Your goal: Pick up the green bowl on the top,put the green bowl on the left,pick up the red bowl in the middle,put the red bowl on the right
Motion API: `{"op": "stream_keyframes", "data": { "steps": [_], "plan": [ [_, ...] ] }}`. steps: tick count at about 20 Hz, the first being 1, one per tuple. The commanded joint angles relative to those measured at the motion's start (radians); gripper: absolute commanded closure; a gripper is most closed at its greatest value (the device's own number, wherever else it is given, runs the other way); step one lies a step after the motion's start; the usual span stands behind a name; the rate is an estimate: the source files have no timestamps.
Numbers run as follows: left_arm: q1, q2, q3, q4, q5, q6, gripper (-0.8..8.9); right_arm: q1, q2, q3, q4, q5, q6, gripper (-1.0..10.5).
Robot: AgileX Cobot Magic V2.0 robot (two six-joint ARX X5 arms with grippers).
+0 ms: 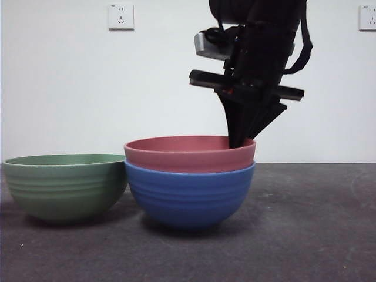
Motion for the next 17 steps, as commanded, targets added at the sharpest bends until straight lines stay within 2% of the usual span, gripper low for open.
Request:
{"op": "stream_keyframes", "data": {
  "steps": [1,11,15,17],
  "plan": [
    [0.0,-0.002,-0.003,0.002,-0.001,-0.006,4.36,0.0,-0.038,0.003,0.009,-0.004,-0.002,9.6],
    [0.0,-0.002,-0.003,-0.002,-0.001,-0.006,4.37,-0.012,-0.185,0.003,0.005,-0.008,0.0,9.6],
    [0.0,-0.002,-0.003,-0.001,-0.001,-0.006,4.36,-0.08,-0.326,0.002,-0.113,0.003,0.0,9.6],
    [0.0,-0.002,-0.003,-0.001,-0.001,-0.006,4.37,-0.133,-0.393,0.002,-0.212,0.069,-0.001,9.6]
  ]
}}
